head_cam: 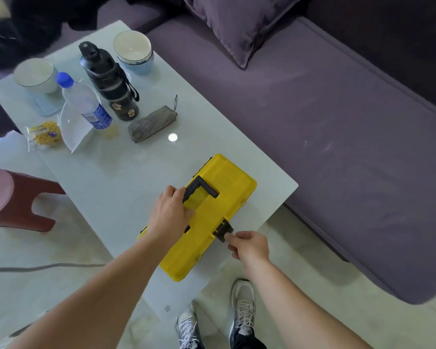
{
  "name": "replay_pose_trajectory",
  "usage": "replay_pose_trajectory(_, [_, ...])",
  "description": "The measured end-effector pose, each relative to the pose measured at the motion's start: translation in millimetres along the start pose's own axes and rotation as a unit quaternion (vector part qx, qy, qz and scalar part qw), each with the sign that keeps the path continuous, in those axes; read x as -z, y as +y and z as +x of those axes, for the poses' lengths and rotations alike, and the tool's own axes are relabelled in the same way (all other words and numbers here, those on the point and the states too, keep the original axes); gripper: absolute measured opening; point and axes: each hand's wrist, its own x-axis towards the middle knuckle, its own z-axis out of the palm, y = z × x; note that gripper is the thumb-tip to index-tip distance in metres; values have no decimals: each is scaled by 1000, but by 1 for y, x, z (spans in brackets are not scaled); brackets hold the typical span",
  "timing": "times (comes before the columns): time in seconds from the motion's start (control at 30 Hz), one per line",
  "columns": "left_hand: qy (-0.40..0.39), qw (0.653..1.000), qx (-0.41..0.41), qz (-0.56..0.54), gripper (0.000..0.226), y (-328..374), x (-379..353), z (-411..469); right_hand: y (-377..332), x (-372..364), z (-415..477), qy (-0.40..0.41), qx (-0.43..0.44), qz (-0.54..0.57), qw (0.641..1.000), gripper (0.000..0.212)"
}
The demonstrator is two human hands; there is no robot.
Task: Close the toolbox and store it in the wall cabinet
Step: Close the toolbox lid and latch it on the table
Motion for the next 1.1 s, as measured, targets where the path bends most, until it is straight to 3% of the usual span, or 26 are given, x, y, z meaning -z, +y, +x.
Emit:
replay_pose_trajectory(0.17, [25, 995, -22, 93, 70, -4, -1, 0, -2, -21, -7, -44, -7, 76, 996, 12])
replay_pose_trajectory(0.33, [-71, 997, 27, 13, 96, -6, -5, 5, -2, -33, -13, -35, 38, 43, 998, 19])
replay_pose_trajectory(0.47, [-77, 996, 36, -24, 107, -6, -9, 4, -5, -37, -12, -38, 8, 84, 996, 17])
replay_pose_trajectory(0.93, [-71, 994, 61, -54, 105, -7, -13, 5, 1, -35, -2, -118, -42, 189, 974, 15])
replay_pose_trajectory(1.1, [-76, 993, 81, -44, 96, -1, -9, 6, -6, -31, -8, -116, -31, 100, 988, 10])
